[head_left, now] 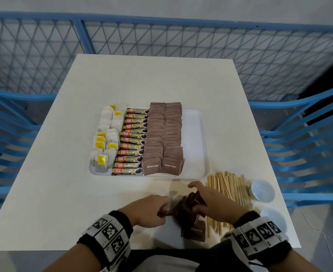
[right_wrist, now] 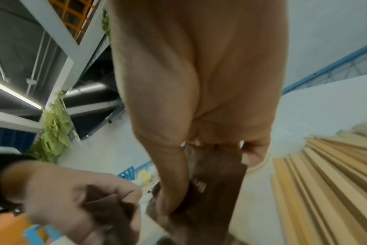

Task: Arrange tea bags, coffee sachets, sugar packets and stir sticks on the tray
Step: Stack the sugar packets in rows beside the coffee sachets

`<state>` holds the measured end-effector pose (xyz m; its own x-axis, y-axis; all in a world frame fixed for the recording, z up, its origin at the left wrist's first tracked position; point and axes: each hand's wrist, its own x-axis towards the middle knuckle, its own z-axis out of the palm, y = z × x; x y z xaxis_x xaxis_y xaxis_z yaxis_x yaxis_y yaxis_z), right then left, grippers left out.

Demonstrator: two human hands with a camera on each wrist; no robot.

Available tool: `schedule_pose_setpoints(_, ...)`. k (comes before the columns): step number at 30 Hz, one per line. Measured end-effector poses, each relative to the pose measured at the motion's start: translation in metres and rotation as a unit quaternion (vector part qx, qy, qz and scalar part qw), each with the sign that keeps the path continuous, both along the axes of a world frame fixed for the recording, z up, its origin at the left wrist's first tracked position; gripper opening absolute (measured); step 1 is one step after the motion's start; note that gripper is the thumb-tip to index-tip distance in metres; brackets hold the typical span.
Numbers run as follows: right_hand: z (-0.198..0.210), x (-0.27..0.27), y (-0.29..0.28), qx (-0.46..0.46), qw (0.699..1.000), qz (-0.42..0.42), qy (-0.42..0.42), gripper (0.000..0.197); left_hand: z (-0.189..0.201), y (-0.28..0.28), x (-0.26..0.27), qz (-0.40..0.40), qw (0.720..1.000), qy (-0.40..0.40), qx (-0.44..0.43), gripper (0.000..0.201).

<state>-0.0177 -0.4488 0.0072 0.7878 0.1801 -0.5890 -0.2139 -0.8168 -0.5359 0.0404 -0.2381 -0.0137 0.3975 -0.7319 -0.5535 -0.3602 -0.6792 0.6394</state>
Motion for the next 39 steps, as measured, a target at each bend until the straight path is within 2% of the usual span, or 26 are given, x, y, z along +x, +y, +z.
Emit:
schedule_pose_setpoints(3, 0.004, -0.009, 0.007, 0.034, 0.996, 0.059, 0.051, 0.073, 0.002, 0.007, 0.002, 0.034, 0.999, 0.041, -0.004, 0.032)
schedule_pose_setpoints(5, -0.002, -0.015, 0.016, -0.003, 0.994, 0.102, 0.038, 0.079, 0.004, 0.005, 0.002, 0.038, 0.998, 0.048, -0.016, 0.027)
schedule_pose_setpoints(7, -0.011, -0.021, 0.022, -0.073, 0.988, 0.138, -0.014, 0.080, 0.009, -0.001, 0.001, 0.038, 0.997, 0.054, -0.031, 0.021)
schedule_pose_setpoints(10, -0.022, -0.028, 0.026, -0.157, 0.968, 0.167, -0.097, 0.084, 0.010, -0.009, 0.002, 0.013, 0.999, 0.002, -0.034, 0.048)
schedule_pose_setpoints(13, -0.032, -0.032, 0.027, -0.159, 0.966, 0.159, -0.130, 0.087, 0.002, -0.018, 0.002, -0.053, 0.995, -0.079, -0.014, 0.066)
schedule_pose_setpoints(16, -0.039, -0.035, 0.026, -0.138, 0.968, 0.153, -0.147, 0.080, -0.005, -0.029, -0.001, -0.102, 0.989, -0.106, 0.026, 0.073)
schedule_pose_setpoints(19, -0.044, -0.037, 0.025, -0.140, 0.966, 0.161, -0.145, 0.071, -0.009, -0.037, -0.006, -0.111, 0.985, -0.124, 0.037, 0.072)
schedule_pose_setpoints(23, -0.042, -0.035, 0.027, -0.131, 0.972, 0.154, -0.122, 0.074, -0.015, -0.039, -0.009, -0.088, 0.988, -0.125, 0.023, 0.061)
schedule_pose_setpoints(28, -0.027, -0.016, 0.025, -0.011, 0.998, 0.025, -0.065, 0.040, -0.014, -0.038, -0.004, -0.064, 0.992, -0.109, 0.021, 0.033)
schedule_pose_setpoints(34, -0.013, 0.000, 0.011, 0.049, 0.999, -0.018, -0.016, 0.028, -0.011, -0.031, 0.007, 0.022, 0.998, -0.029, -0.053, 0.004)
schedule_pose_setpoints(39, -0.003, 0.003, -0.008, 0.110, 0.988, -0.104, 0.021, 0.032, -0.007, -0.029, 0.010, 0.105, 0.987, 0.036, -0.116, 0.006)
